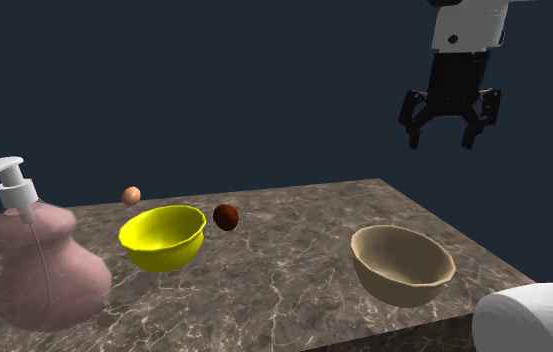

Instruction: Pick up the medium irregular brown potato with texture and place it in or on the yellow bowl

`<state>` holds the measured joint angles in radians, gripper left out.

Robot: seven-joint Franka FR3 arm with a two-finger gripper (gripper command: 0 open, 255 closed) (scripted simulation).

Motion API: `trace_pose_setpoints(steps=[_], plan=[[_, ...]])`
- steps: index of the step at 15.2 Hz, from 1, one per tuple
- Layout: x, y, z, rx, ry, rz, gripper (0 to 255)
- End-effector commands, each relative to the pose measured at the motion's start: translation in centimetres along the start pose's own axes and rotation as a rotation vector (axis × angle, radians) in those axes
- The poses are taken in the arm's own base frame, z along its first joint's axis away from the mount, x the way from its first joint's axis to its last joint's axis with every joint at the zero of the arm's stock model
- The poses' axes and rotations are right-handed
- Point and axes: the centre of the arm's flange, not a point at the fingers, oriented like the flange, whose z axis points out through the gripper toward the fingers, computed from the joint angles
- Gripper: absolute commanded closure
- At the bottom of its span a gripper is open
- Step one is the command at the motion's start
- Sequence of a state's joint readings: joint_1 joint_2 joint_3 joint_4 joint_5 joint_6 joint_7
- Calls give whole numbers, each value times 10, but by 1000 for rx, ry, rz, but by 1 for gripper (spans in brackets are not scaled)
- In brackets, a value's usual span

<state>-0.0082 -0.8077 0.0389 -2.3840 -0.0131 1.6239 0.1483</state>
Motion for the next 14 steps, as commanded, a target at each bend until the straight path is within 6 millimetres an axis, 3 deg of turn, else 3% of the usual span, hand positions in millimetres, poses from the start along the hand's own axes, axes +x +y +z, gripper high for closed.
trace_pose_setpoints(steps=[1,14], plan=[[0,0,0,0,0,0,0],[68,-139,65,4,32,-251,0]])
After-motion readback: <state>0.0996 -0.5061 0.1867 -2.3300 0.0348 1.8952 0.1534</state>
